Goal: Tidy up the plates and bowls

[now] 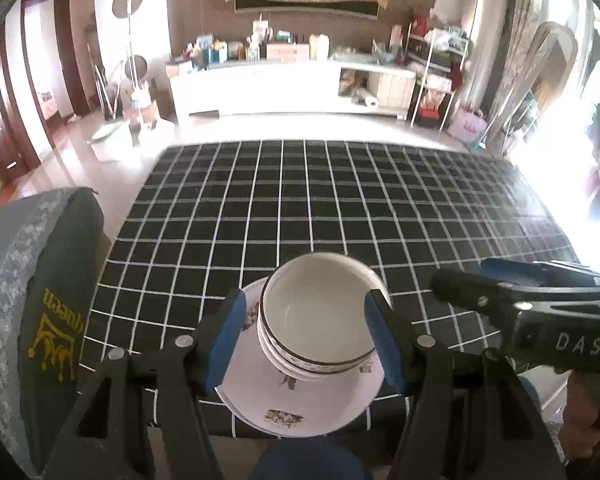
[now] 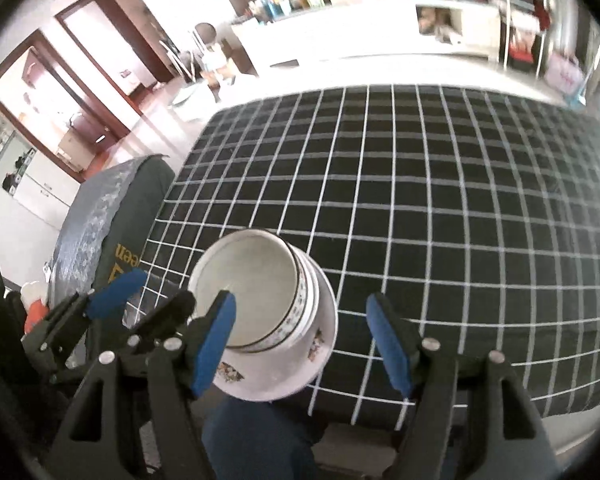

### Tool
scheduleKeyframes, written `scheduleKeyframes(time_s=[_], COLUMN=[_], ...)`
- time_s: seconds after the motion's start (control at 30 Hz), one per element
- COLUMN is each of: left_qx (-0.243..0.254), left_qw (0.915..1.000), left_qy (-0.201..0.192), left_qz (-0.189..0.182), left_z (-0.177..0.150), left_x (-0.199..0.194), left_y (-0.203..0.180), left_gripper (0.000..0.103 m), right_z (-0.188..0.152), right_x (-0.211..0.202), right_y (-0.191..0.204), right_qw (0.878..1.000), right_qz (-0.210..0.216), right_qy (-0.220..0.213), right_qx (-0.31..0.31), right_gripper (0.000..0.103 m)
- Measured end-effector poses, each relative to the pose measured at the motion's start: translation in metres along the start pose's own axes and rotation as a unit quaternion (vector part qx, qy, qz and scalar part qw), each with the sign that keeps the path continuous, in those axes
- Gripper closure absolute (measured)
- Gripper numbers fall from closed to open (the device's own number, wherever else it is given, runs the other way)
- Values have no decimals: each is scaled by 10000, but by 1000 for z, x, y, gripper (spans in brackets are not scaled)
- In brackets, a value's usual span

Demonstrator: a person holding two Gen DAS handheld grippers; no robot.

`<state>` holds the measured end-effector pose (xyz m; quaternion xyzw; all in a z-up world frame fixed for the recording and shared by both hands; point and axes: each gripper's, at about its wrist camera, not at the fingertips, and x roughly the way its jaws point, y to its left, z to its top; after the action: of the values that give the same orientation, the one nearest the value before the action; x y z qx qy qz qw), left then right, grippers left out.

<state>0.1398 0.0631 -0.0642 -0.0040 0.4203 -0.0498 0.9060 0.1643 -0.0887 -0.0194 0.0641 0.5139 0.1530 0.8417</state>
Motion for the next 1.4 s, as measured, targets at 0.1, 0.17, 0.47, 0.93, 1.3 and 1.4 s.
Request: scheduleKeyframes(time_s=[0.1, 0.17, 0.47, 0.93, 1.3, 1.4], left_qx=[4, 45, 211, 429, 469, 462], left_qw=[9998, 9994, 9946, 9872, 9867, 9866], left_qy=[-184, -313, -1018, -1534, -1554, -1563], left_qz=[-67, -105, 31, 34, 57, 37], left_z=[0, -1, -10, -49, -67, -69], left_x=[-20, -34, -83, -124, -131, -133], left_y=[-5, -10, -29, -42, -45, -45], left_gripper=[44, 44, 37, 9, 0, 0], right_z=[-6, -10, -39, -87, -106, -111], right_x=[-26, -41, -96, -131, -129, -131], right_y=[-1, -3, -3, 12, 11, 11], right_qw=[9991, 9979, 9884, 9690, 9669, 9673], right_qz=[-175, -277, -768, -1282, -1399, -1375], right_qy=[-378, -593, -1300, -2048, -2071, -2069], right_qx=[-23, -18, -147, -521, -516, -504], right_gripper=[31, 31, 31, 20, 0, 0])
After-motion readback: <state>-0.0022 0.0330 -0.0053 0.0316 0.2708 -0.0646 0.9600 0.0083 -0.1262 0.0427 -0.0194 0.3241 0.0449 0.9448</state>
